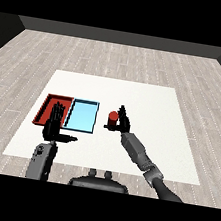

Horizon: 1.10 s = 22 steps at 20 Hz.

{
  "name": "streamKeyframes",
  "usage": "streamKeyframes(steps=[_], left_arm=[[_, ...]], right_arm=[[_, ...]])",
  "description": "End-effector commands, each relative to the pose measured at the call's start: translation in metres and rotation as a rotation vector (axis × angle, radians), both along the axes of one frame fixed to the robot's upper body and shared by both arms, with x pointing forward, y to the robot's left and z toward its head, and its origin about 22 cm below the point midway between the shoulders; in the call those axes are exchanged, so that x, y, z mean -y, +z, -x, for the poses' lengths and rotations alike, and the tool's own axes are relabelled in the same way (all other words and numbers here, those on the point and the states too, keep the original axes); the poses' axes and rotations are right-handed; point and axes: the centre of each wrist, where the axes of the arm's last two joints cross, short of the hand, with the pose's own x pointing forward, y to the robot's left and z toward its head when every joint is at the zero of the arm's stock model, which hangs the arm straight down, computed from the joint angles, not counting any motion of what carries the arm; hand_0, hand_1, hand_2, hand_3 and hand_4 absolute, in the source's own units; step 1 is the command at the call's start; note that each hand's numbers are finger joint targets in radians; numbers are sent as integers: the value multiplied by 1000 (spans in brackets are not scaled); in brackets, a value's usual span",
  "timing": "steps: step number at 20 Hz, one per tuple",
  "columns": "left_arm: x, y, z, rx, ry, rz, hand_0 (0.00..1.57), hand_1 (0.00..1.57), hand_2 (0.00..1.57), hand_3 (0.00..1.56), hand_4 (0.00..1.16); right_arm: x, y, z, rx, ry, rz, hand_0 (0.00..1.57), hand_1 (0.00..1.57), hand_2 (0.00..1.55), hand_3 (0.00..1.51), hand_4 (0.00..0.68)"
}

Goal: Pick the red can and put it in the red box

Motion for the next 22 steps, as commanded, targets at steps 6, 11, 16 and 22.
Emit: streamKeyframes(steps=[6,11,16,22], left_arm=[[-3,-8,-5,-10,4,6,0,0,0,0,0],[-10,6,-1,-13,-10,32,0,0,0,0,0],[-3,-12,0,-2,-18,37,0,0,0,0,0],[9,-2,-11,16,10,21,0,0,0,0,0]], right_arm=[[-9,13,-12,-28,20,6,0,0,0,0,0],[-7,11,-9,-25,9,21,0,0,0,0,0],[-16,18,-16,-49,21,46,0,0,0,0,0],[-12,11,-17,-71,-64,151,1525,1525,1502,1461,493]])
